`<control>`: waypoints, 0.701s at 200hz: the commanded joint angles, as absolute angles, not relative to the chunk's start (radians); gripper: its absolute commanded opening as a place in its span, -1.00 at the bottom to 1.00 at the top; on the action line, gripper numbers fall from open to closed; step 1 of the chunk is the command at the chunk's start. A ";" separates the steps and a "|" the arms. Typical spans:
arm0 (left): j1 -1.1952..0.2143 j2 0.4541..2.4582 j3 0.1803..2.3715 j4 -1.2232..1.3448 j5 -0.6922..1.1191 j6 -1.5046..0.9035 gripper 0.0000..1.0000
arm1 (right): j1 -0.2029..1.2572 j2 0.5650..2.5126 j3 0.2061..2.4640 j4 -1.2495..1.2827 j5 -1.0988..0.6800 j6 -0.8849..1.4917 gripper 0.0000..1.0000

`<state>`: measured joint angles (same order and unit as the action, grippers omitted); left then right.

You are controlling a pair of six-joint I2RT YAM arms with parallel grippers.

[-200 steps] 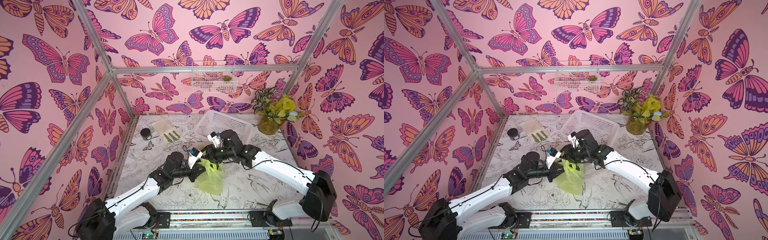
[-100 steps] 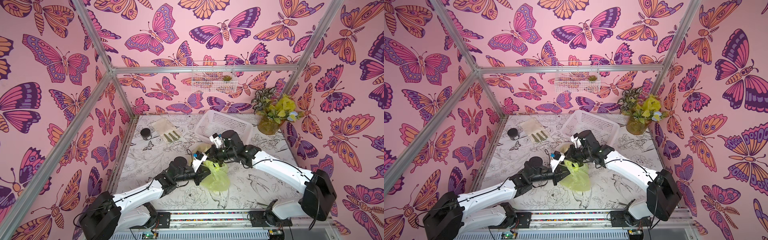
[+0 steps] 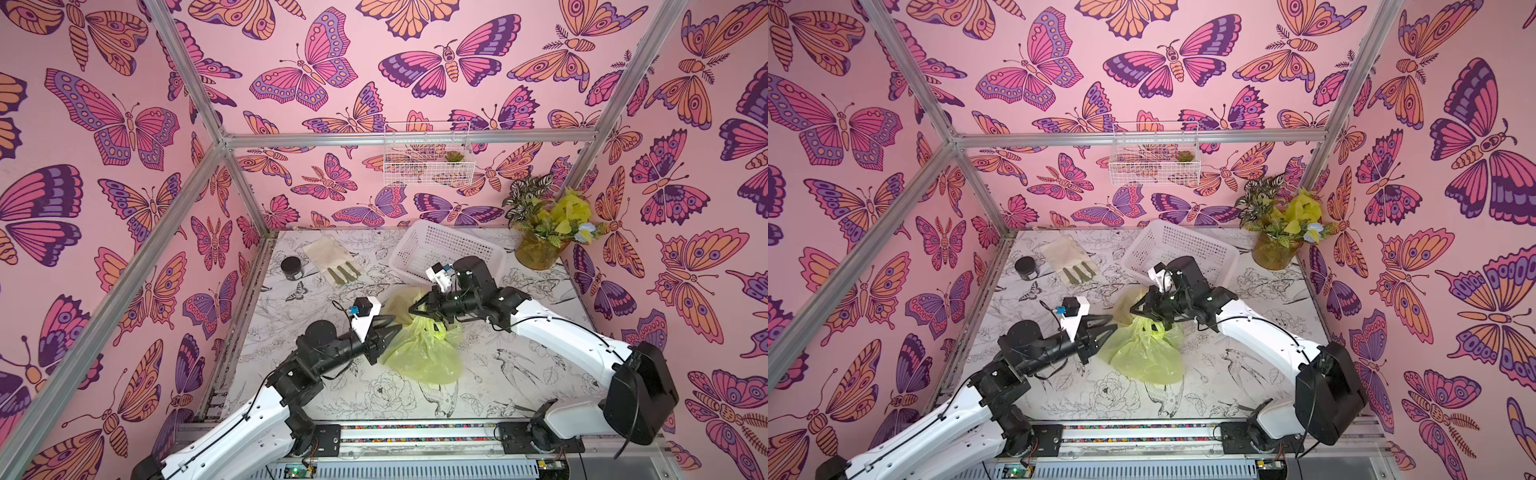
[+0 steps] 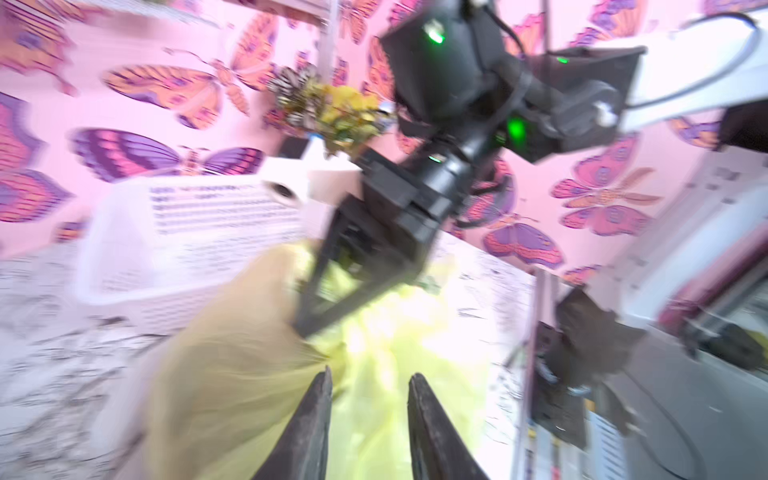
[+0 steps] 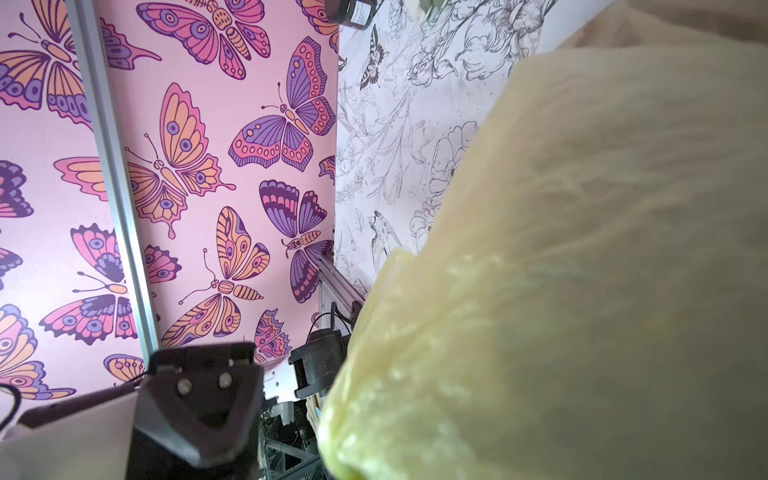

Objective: Place the pineapple into a plastic bag & tie a knot
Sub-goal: Cross the plastic bag at the center of the board.

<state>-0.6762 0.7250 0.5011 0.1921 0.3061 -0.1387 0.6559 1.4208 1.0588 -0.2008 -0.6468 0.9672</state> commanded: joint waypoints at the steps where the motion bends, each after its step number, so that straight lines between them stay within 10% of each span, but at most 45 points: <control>1: -0.599 0.793 0.531 0.114 0.322 -0.072 -0.30 | 0.652 1.411 1.061 -0.190 -0.687 0.949 -1.00; 71: -0.604 1.058 0.503 0.356 0.544 -0.172 -0.29 | 0.652 1.406 1.009 0.008 -0.740 1.045 -1.00; 140: -0.726 1.212 0.435 0.686 0.516 -0.285 -0.33 | 0.652 1.429 0.959 0.192 -0.782 1.152 -0.50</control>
<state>-0.6983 1.1831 0.4709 0.5037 0.4980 -0.2302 0.6559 1.4208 0.9699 0.0982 -0.7586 1.1072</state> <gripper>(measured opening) 0.348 0.238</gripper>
